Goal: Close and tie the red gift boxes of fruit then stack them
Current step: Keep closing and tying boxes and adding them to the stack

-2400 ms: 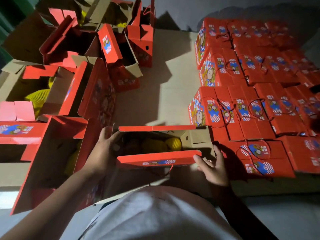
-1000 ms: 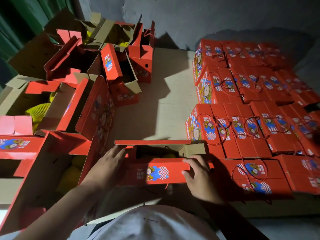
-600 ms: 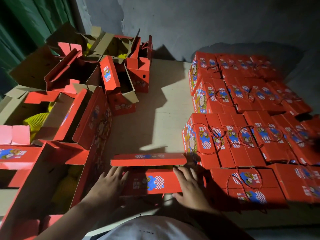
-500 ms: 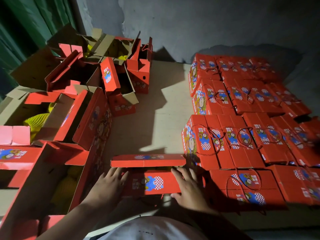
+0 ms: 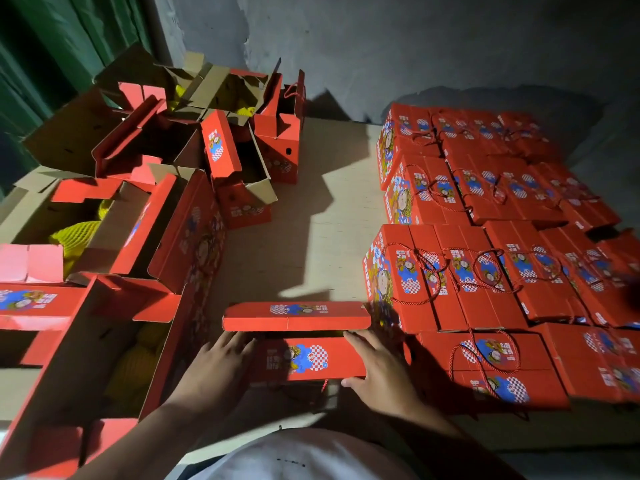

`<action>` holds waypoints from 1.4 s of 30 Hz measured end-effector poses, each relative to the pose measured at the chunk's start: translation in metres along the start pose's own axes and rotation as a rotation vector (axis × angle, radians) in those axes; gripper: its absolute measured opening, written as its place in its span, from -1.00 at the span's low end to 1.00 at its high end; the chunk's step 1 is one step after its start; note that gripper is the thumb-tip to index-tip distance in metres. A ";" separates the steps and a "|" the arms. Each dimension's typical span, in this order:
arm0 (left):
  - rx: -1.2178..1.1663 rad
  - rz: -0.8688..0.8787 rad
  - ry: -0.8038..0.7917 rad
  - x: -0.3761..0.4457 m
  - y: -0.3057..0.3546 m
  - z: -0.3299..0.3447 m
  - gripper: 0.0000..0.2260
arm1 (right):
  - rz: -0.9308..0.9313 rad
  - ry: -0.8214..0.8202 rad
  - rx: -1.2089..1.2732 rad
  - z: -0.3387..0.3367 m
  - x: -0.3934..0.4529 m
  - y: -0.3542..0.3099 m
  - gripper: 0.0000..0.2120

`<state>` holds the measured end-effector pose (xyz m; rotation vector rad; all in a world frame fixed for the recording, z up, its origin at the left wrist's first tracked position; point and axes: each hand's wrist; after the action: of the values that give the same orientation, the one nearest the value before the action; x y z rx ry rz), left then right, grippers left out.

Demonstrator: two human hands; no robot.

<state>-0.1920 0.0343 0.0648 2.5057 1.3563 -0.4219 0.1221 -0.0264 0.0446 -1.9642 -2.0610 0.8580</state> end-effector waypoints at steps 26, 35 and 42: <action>-0.462 -0.073 0.269 0.027 -0.036 -0.011 0.13 | 0.523 0.496 0.968 0.013 0.026 0.006 -0.10; -0.475 -0.042 0.183 0.042 -0.045 -0.014 0.11 | 0.234 0.637 0.896 0.009 0.007 -0.020 -0.15; -0.561 -0.089 0.190 0.044 -0.055 0.003 -0.02 | 0.097 0.242 0.545 0.005 0.007 -0.025 -0.39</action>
<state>-0.2158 0.0965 0.0401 2.0609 1.4149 0.1724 0.0975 -0.0203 0.0512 -1.7646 -1.4173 1.0101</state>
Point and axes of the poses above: each hand's wrist, its own x-axis towards the middle knuckle, its own z-axis out of the palm, y = z × x, and after that the axes turned 5 degrees about -y, right-handed
